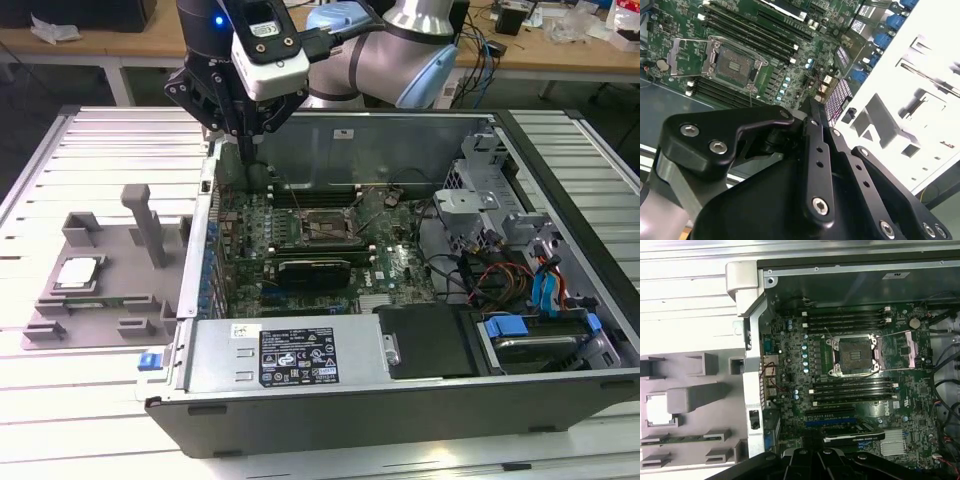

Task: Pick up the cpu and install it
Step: 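Reach for the cpu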

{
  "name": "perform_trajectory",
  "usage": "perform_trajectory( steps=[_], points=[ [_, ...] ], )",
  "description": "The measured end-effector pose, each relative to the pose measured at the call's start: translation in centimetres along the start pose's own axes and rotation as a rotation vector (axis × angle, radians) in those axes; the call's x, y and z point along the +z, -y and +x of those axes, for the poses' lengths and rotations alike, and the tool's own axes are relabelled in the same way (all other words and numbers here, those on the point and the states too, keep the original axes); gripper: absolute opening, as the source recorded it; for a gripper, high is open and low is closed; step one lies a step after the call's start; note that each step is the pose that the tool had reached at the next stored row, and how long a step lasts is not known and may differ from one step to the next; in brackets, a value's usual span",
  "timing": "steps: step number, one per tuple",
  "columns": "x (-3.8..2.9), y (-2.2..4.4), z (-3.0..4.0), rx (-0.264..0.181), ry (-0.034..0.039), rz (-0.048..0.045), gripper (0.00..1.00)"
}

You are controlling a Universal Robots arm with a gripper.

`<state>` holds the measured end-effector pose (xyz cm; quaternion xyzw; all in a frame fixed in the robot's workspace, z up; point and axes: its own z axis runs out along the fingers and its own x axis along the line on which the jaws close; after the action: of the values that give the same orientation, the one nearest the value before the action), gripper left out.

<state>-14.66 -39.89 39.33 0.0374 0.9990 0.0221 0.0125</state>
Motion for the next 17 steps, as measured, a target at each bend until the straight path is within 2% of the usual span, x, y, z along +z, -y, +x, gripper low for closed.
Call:
perform_trajectory(
  steps=[17],
  points=[
    [-0.05, 0.14, 1.91, 0.0, 0.0, 0.0, 0.11]
  ],
)
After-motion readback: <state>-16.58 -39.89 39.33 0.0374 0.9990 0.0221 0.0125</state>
